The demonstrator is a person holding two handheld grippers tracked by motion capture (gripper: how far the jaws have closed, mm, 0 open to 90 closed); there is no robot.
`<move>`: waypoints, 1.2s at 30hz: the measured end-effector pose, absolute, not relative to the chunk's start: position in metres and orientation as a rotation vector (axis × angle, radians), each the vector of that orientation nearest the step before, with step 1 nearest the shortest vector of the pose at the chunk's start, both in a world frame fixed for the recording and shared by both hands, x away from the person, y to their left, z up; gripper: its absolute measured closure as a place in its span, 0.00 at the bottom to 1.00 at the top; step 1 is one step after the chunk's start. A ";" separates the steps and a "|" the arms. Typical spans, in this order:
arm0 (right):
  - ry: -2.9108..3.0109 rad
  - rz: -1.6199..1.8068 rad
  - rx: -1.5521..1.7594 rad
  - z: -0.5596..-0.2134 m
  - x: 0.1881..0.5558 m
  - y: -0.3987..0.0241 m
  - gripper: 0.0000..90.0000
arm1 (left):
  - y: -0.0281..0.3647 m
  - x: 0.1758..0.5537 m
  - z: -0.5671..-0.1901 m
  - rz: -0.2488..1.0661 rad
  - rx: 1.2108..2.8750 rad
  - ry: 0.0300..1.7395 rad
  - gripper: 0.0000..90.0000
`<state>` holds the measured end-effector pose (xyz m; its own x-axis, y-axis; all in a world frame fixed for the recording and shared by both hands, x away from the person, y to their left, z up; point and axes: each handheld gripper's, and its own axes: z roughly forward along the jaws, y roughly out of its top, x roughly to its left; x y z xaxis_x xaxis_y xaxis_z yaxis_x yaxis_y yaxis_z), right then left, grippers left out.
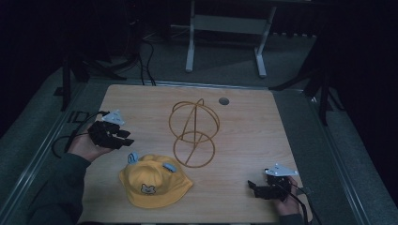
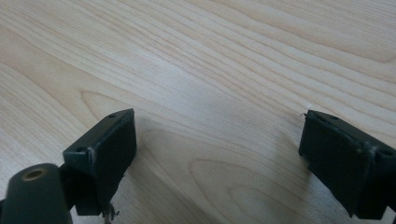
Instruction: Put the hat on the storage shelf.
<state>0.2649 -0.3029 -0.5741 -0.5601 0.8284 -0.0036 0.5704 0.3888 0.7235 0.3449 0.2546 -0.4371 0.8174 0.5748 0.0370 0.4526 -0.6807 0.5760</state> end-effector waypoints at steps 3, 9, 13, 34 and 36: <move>2.287 0.978 1.212 -0.574 0.265 -0.303 0.12 | 0.253 0.343 -0.434 0.277 2.437 0.747 0.68; 2.288 0.977 1.212 -0.574 0.265 -0.303 0.12 | 0.249 0.338 -0.424 0.255 2.444 0.721 0.67; 2.287 0.978 1.211 -0.574 0.265 -0.303 0.12 | 0.245 0.333 -0.419 0.245 2.465 0.694 0.67; 2.285 0.979 1.211 -0.574 0.265 -0.303 0.12 | 0.226 0.317 -0.396 0.212 2.585 0.575 0.69; 2.285 0.979 1.211 -0.574 0.265 -0.303 0.12 | 0.224 0.315 -0.394 0.211 2.590 0.562 0.69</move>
<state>0.2650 -0.3029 -0.5742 -0.5601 0.8284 -0.0047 0.5681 0.3882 0.7257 0.3153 0.2236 -0.3941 0.9038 0.4253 0.0477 0.3517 -0.8016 0.4836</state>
